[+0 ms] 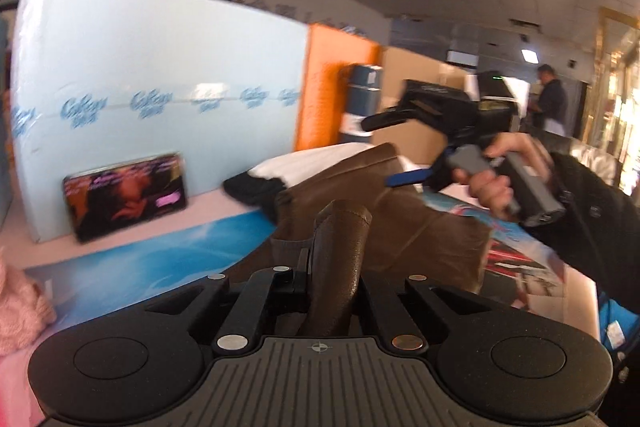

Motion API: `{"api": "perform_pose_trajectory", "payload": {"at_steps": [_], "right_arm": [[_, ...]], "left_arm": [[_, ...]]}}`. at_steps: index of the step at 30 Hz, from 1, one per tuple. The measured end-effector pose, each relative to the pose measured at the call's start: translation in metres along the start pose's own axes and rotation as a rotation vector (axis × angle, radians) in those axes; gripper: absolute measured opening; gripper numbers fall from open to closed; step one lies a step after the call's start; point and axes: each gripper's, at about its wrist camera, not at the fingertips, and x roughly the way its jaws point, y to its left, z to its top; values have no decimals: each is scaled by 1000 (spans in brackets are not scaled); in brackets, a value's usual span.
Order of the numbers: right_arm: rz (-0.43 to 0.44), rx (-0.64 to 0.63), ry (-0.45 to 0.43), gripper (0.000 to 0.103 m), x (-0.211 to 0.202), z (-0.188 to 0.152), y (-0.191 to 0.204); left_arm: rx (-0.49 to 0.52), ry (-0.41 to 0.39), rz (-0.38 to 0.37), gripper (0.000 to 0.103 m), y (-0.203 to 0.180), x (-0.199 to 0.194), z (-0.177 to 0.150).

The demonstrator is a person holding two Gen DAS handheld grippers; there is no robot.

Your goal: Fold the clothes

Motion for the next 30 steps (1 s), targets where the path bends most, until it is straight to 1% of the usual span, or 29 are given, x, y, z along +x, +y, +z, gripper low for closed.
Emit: {"api": "perform_pose_trajectory", "payload": {"at_steps": [2,6,8,11,13,14,15,16,17,18,19,21,24,30], "right_arm": [[-16,18,8,103,5,2,1],[-43,58,21,103,11,2,2],[-54,87,25,103,12,2,1],[-96,124,31,100,11,2,0],[-127,136,36,90,9,1,-1],[-135,138,40,77,8,0,-2],[-136,137,43,67,7,-1,-3],[-138,136,47,50,6,-3,-4],[-139,134,50,38,5,-4,-6],[-140,133,54,29,4,-5,-7],[-142,132,57,25,3,-6,-8],[-144,130,65,13,1,-9,-10],[-131,105,56,11,-7,-12,-9],[-56,36,-10,9,-45,-19,1]], "left_arm": [[83,12,-85,2,-23,2,-1],[238,101,-254,3,-57,12,-14],[288,137,-294,3,-66,14,-19],[311,137,-325,3,-71,9,-21],[299,128,-322,3,-68,7,-20],[294,124,-319,3,-67,5,-20],[291,120,-317,3,-66,4,-20],[290,117,-316,3,-65,2,-20],[289,115,-317,3,-64,2,-20],[288,114,-317,3,-63,1,-20],[285,113,-317,3,-61,1,-20],[270,109,-311,3,-58,2,-19],[239,85,-284,3,-48,-2,-17],[175,-13,-200,3,-26,-24,-13]]}}
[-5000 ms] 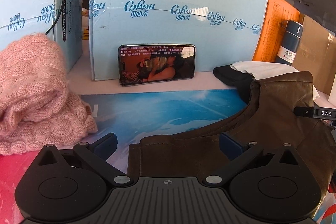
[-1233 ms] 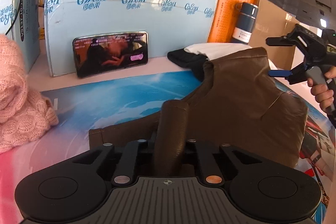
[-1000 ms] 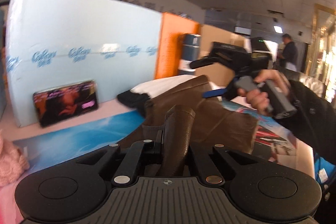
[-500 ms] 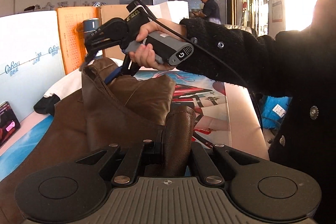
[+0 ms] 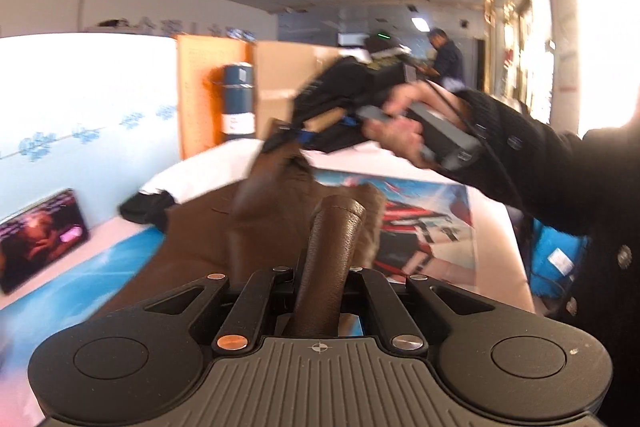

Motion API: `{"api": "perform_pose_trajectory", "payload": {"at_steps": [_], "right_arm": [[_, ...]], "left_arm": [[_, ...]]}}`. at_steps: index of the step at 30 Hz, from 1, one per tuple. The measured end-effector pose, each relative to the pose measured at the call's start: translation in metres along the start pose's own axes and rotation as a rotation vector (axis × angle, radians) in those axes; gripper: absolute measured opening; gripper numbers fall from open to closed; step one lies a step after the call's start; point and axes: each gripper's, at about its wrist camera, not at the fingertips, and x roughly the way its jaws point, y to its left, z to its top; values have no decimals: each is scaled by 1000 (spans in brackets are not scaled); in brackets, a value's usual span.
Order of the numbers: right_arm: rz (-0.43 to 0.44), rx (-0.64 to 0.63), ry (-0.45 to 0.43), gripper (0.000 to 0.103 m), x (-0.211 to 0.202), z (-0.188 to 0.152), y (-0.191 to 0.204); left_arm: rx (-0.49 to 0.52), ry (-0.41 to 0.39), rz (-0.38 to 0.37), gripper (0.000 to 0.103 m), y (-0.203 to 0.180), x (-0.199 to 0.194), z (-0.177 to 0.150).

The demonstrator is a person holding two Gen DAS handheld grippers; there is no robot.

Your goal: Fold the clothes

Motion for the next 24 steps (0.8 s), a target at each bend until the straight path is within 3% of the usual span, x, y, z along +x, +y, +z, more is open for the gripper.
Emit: {"api": "perform_pose_trajectory", "payload": {"at_steps": [7,14,24], "right_arm": [[81,-80,-60,9,-63,-27,3],[156,-178,-93,8,-130,-63,6],[255,-287,-179,8,-215,-113,-3]], "left_arm": [[-57,-108,103,3,20,-32,1],[-42,-146,106,4,17,-48,-3],[25,-159,-65,4,-5,-53,-6]]}}
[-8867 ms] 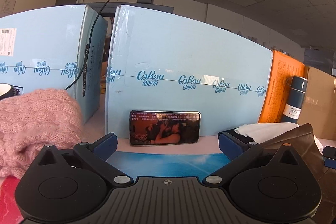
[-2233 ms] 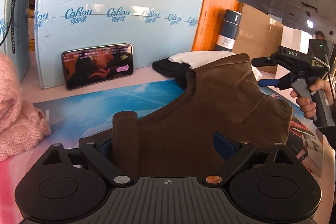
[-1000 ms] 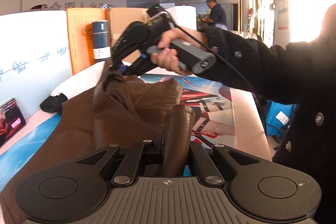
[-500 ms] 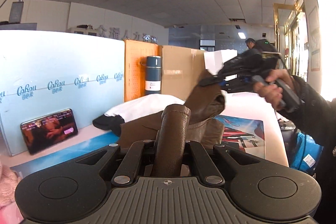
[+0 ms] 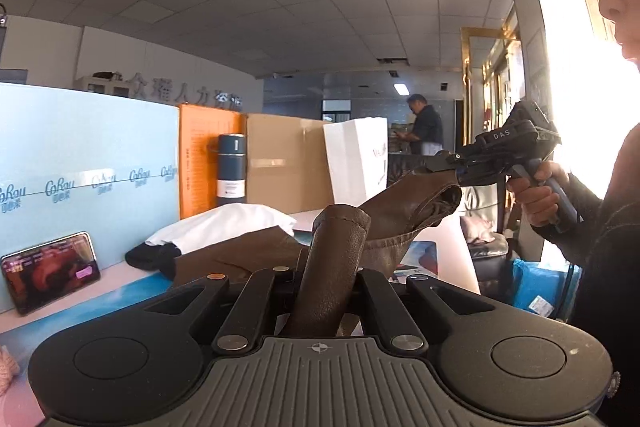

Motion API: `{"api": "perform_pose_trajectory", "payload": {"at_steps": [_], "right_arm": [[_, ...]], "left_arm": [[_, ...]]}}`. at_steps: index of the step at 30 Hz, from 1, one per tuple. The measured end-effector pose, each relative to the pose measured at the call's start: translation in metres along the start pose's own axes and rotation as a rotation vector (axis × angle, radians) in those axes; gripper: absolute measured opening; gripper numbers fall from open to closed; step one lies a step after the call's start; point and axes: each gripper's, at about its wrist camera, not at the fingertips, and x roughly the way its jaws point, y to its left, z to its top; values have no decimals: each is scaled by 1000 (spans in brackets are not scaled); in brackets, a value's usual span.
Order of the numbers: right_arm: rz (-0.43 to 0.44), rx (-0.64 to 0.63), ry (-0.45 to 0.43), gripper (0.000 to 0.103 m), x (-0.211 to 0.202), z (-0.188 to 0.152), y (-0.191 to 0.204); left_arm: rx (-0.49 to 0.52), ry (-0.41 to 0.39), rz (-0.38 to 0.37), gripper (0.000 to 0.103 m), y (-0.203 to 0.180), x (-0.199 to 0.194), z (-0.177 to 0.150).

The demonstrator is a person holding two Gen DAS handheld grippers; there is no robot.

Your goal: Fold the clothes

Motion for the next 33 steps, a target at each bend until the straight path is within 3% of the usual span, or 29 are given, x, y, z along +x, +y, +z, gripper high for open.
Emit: {"api": "perform_pose_trajectory", "payload": {"at_steps": [3,8,10,12,14,20,23,24,25,30,33], "right_arm": [[1,14,-3,8,-19,-14,-7],[17,38,25,9,-44,-40,-21],[21,68,31,16,-50,-49,-32],[-15,98,41,43,-56,-58,-44],[-35,146,37,58,-62,-66,-59],[-52,275,65,57,-62,-88,-97],[-51,296,80,56,-60,-94,-107],[-42,306,77,56,-61,-94,-110],[-39,313,71,56,-63,-94,-112],[-32,327,55,57,-66,-95,-117],[-27,323,53,60,-65,-94,-117]], "left_arm": [[16,27,-31,4,-13,2,-3],[-3,128,-1,4,-39,3,-16],[-12,169,13,4,-49,4,-21],[-39,220,22,4,-57,5,-30],[-70,278,34,4,-64,8,-41],[-125,345,84,18,-73,5,-55],[-115,294,141,59,-77,-13,-49],[-115,265,162,78,-77,-20,-47],[-126,225,175,86,-74,-28,-46],[-292,-26,212,98,-31,-61,-41],[-418,-90,284,101,5,-64,-40]]}}
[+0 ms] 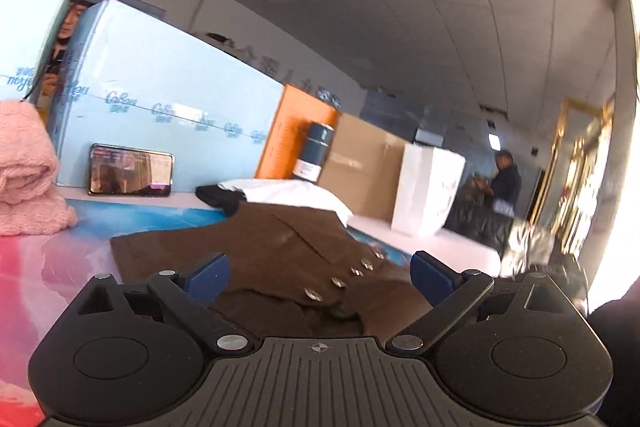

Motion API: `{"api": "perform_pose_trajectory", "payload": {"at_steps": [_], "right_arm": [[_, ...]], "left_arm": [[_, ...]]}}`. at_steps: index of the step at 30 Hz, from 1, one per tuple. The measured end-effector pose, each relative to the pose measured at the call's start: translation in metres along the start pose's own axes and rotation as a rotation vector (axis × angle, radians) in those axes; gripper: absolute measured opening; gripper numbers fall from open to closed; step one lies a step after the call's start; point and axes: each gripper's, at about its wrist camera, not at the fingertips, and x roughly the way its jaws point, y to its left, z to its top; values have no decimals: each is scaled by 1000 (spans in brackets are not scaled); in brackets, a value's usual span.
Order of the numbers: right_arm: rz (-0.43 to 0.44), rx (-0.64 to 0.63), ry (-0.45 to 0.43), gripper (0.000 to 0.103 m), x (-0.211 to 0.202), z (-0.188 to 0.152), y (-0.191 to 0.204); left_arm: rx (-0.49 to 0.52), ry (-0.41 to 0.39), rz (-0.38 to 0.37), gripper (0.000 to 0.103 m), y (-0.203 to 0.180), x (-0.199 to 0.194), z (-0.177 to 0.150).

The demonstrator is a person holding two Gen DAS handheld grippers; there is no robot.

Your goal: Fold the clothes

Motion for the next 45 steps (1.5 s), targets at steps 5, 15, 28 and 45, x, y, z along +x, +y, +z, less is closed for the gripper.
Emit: {"api": "perform_pose_trajectory", "payload": {"at_steps": [5,15,28,45], "right_arm": [[-3,-24,4,64,2,1,3],[-6,-51,-19,70,10,7,5],[-91,-96,-34,75,-2,6,9],[-349,-301,-4,82,38,32,18]], "left_arm": [[-110,223,540,99,39,62,21],[135,386,621,6,35,116,12],[287,337,733,80,19,125,29],[317,457,288,88,-93,107,-47]]}}
